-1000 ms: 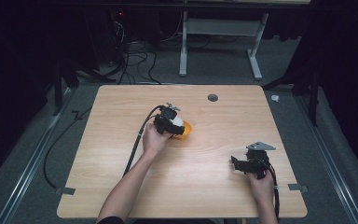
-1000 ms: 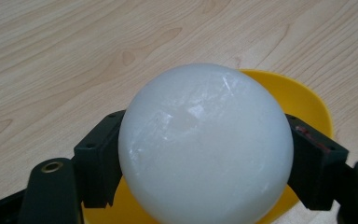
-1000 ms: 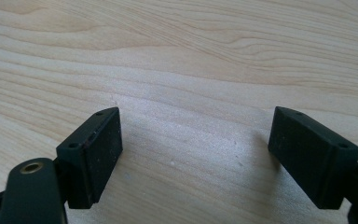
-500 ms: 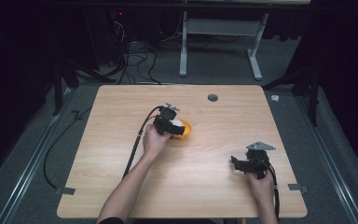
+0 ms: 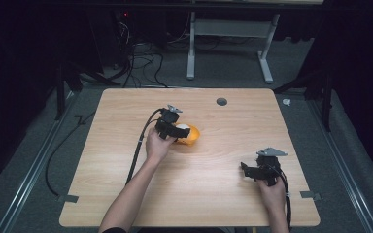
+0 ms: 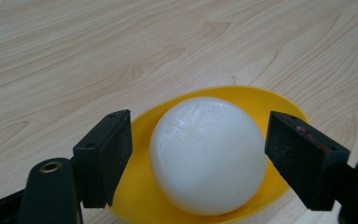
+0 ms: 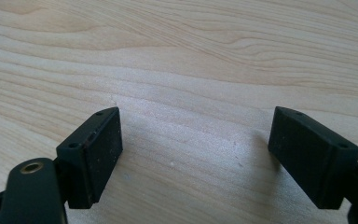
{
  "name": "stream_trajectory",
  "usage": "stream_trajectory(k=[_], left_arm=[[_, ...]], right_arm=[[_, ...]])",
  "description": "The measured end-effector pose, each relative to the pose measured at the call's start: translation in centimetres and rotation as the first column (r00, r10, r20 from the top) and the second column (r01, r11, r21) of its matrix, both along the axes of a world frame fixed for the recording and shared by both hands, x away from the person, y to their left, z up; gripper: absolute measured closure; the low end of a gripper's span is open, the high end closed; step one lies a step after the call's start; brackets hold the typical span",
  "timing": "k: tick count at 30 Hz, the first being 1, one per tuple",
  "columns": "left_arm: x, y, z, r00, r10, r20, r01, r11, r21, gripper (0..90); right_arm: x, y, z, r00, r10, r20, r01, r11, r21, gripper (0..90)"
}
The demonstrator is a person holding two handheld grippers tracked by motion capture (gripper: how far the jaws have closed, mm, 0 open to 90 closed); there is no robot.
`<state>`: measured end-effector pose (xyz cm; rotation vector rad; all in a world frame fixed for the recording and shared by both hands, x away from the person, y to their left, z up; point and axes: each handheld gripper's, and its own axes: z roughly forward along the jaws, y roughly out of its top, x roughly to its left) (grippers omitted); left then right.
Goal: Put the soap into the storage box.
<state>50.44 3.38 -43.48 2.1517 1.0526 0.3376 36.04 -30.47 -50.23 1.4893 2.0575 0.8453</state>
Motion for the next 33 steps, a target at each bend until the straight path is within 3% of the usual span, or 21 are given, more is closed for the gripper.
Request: stream_trajectory(k=[11,33], left_arm=[[-0.4,1.6,0.7,0.9998,0.012,0.013,-0.012,0.9995,-0.03,24.2],[-1.8,4.3,1.9,0.9985,0.031,0.046,-0.029,0.9989,-0.037,24.2]], right_arm=[[0.0,0.0,0.0,1.0,0.001,0.0,-0.001,1.0,-0.001,18.3],[0.0,0.0,0.0,1.0,-0.001,-0.001,0.001,1.0,-0.002,18.3]])
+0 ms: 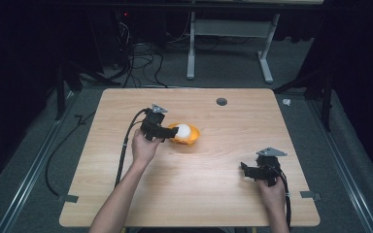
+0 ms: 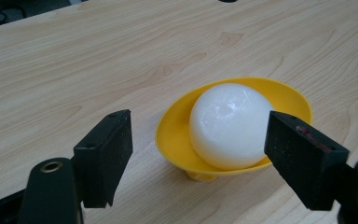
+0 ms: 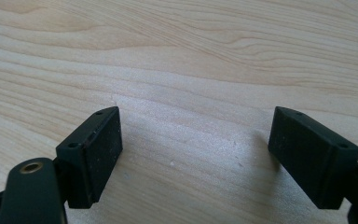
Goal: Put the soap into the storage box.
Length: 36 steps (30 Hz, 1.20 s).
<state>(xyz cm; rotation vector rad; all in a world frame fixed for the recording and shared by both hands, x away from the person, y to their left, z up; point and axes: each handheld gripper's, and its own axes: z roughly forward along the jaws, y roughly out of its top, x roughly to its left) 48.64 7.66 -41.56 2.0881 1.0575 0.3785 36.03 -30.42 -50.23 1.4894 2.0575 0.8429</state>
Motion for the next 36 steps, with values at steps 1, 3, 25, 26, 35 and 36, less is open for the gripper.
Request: stream_trajectory(k=[1,3,25,26,35,36], left_arm=[[-0.1,0.1,0.0,1.0,0.0,-0.002,0.0,1.0,-0.006,24.2],[-0.3,0.4,0.1,1.0,0.001,-0.009,-0.001,0.9996,-0.028,24.3],[-2.2,2.9,0.7,0.9999,0.007,0.007,-0.007,0.9989,-0.046,24.1],[-2.3,3.0,0.8,0.9999,0.009,0.007,-0.009,0.9988,-0.048,24.1],[-3.0,4.6,1.2,0.9994,0.03,0.016,-0.029,0.9975,-0.064,24.1],[-3.0,4.7,1.2,0.9993,0.033,0.019,-0.032,0.9974,-0.065,24.1]], right_arm=[[0.0,0.0,0.0,1.0,0.0,0.0,0.0,1.0,0.0,18.3],[0.0,0.0,0.0,1.0,0.0,0.0,0.0,1.0,0.0,18.3],[0.0,0.0,0.0,1.0,0.001,0.001,-0.001,1.0,-0.001,18.3],[0.0,0.0,0.0,1.0,0.001,0.001,-0.001,1.0,-0.001,18.3],[0.0,0.0,0.0,1.0,0.0,0.0,0.0,1.0,-0.001,18.3],[0.0,0.0,0.0,1.0,0.0,0.0,0.0,1.0,-0.001,18.3]])
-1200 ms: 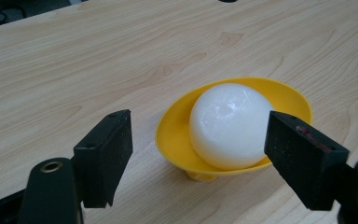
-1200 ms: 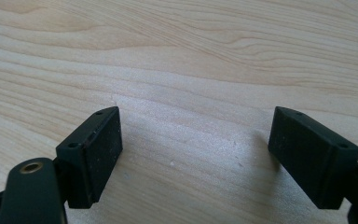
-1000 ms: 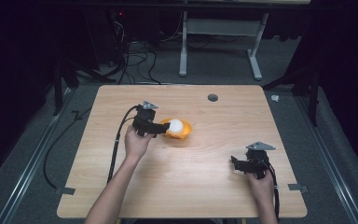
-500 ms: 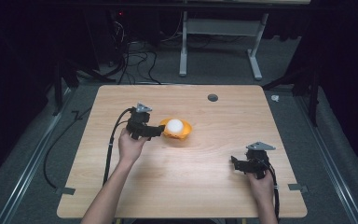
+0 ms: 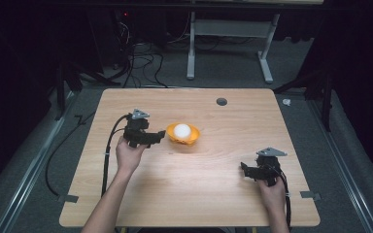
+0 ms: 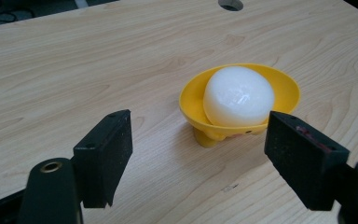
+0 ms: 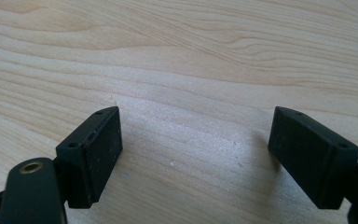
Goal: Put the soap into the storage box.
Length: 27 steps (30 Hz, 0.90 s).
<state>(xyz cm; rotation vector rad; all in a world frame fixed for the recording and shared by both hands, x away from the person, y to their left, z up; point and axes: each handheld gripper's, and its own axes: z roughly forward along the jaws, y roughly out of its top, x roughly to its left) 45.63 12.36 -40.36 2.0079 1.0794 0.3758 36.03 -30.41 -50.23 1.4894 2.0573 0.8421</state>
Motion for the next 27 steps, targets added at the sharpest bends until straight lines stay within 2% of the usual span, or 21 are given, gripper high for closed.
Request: stream_trajectory(k=[27], left_arm=[[-2.4,2.8,-0.3,0.9993,0.037,0.004,-0.037,0.999,-0.024,24.9]], right_arm=[[0.0,0.0,0.0,1.0,0.001,0.0,-0.001,1.0,-0.001,18.3]])
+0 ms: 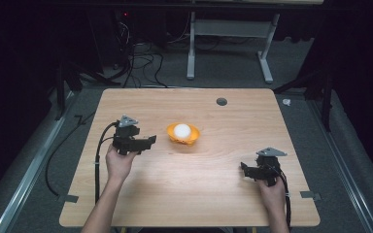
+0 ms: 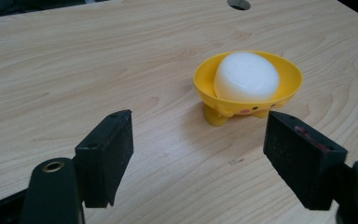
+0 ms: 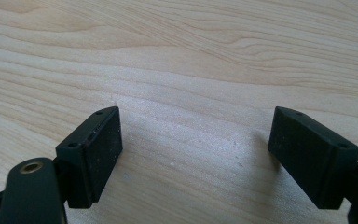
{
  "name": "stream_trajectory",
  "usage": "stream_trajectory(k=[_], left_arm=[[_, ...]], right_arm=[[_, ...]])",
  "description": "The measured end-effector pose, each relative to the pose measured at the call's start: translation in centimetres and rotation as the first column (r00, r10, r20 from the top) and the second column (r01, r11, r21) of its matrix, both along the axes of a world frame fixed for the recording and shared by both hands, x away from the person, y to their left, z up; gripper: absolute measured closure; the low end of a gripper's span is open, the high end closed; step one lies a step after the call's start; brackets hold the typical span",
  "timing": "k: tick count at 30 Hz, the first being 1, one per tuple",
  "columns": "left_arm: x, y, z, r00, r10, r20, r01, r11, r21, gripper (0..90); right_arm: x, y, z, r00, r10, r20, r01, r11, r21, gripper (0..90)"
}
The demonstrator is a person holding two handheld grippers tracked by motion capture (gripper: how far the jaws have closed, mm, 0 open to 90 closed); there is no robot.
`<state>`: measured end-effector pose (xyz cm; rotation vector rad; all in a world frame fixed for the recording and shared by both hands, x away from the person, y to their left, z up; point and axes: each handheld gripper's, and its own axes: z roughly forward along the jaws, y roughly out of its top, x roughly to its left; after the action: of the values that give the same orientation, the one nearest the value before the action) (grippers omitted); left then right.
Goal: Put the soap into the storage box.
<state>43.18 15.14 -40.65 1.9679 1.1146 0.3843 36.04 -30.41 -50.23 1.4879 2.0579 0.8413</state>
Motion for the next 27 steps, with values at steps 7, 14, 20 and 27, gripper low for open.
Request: stream_trajectory(k=[7,14,20,27], left_arm=[[-0.5,0.3,0.0,0.9999,0.007,0.009,-0.007,1.0,-0.002,24.9],[-1.2,0.9,-0.1,0.9998,0.014,0.015,-0.014,0.9999,-0.008,25.0],[-1.8,1.4,0.2,0.9995,0.02,0.022,-0.02,0.9997,-0.012,24.8],[-2.7,2.1,0.2,0.9986,0.035,0.04,-0.034,0.9989,-0.032,25.0]], right_arm=[[0.0,0.0,0.0,1.0,-0.001,0.0,0.001,1.0,0.0,18.3],[0.0,0.0,0.0,1.0,-0.001,0.0,0.001,1.0,0.0,18.3],[0.0,0.0,0.0,1.0,-0.001,0.0,0.001,1.0,0.0,18.3],[0.0,0.0,0.0,1.0,-0.001,0.0,0.001,1.0,0.0,18.3]])
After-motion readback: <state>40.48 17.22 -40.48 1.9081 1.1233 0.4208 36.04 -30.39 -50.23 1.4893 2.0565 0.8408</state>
